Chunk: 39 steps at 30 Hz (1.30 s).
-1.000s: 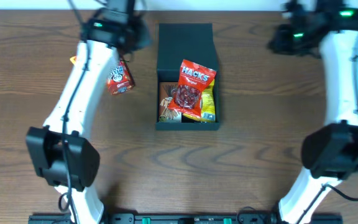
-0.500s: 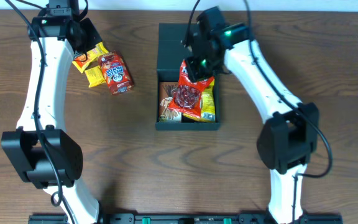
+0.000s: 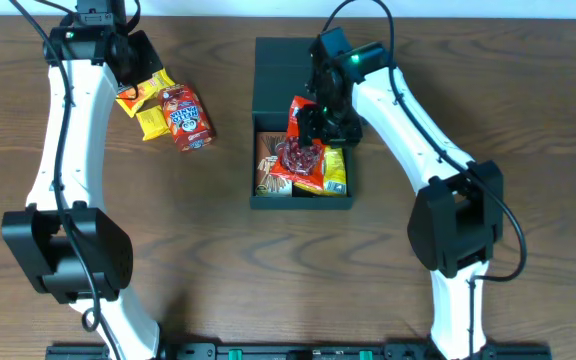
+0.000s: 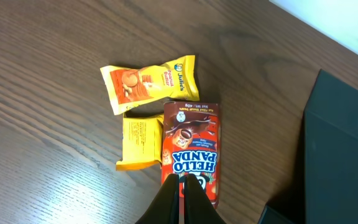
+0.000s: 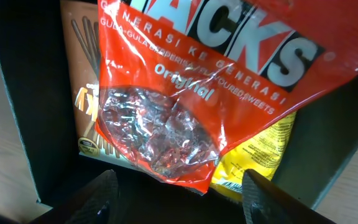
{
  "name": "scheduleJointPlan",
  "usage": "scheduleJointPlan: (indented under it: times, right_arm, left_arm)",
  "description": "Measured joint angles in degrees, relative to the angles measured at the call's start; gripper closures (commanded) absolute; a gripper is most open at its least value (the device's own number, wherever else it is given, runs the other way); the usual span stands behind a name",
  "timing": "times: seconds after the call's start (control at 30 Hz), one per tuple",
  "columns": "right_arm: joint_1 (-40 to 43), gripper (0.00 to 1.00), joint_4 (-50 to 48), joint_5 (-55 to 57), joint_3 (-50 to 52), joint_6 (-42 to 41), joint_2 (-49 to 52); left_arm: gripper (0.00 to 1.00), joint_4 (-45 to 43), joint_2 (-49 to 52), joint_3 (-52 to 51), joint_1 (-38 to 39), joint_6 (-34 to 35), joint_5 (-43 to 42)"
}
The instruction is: Pack container
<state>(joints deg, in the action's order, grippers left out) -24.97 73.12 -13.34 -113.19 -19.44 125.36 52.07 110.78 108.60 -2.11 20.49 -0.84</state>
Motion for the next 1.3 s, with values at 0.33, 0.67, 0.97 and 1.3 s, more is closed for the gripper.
scheduleJointPlan:
  times: [0.33, 0.67, 0.97, 1.3]
  right_arm:
    - [-0.13, 0.48, 0.26, 0.52, 0.02, -4.17, 3.56]
    - [-0.13, 0.98, -1.88, 0.31, 0.02, -5.6, 5.68]
    - [-0.13, 0.99, 7.63, 2.34, -2.47, -1.7, 5.79]
    - [0.02, 0.99, 13.84, 11.21, -5.18, -0.83, 6.01]
  left_arm:
    - [0.94, -1.07, 0.0, 0.0, 0.0, 0.0, 0.0]
    - [0.94, -1.44, 0.0, 0.0, 0.0, 0.0, 0.0]
    - [0.94, -1.57, 0.0, 0.0, 0.0, 0.0, -0.02]
    - [0.94, -1.55, 0.0, 0.0, 0.0, 0.0, 0.0]
